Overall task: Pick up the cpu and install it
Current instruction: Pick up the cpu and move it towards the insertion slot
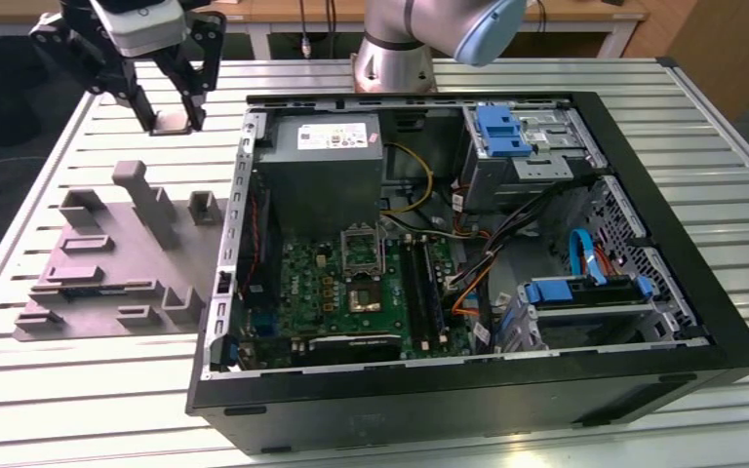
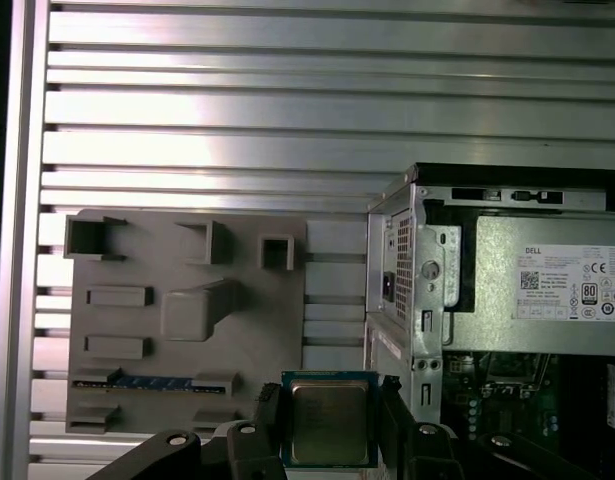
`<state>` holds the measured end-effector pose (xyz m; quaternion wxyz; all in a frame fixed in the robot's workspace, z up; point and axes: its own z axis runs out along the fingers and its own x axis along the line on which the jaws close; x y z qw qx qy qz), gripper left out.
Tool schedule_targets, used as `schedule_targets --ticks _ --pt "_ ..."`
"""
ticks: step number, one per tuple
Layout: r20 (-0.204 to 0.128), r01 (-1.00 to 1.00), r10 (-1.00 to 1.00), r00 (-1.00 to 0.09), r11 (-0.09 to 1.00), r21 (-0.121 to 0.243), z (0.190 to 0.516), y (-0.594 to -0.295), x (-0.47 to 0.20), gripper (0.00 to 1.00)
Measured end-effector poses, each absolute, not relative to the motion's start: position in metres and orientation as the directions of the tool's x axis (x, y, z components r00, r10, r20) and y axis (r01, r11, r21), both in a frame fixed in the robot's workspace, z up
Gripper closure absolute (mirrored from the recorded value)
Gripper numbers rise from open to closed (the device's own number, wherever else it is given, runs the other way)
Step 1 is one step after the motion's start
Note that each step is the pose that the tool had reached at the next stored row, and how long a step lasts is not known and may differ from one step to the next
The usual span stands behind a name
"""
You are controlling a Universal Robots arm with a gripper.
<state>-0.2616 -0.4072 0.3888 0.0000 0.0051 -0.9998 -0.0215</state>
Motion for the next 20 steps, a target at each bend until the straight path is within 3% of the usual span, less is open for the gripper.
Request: schedule_targets --ticks 20 --pt "0.0 -0.01 -0.01 -1.0 0.999 0.043 0.3888 -0.4072 -0.2559 0.53"
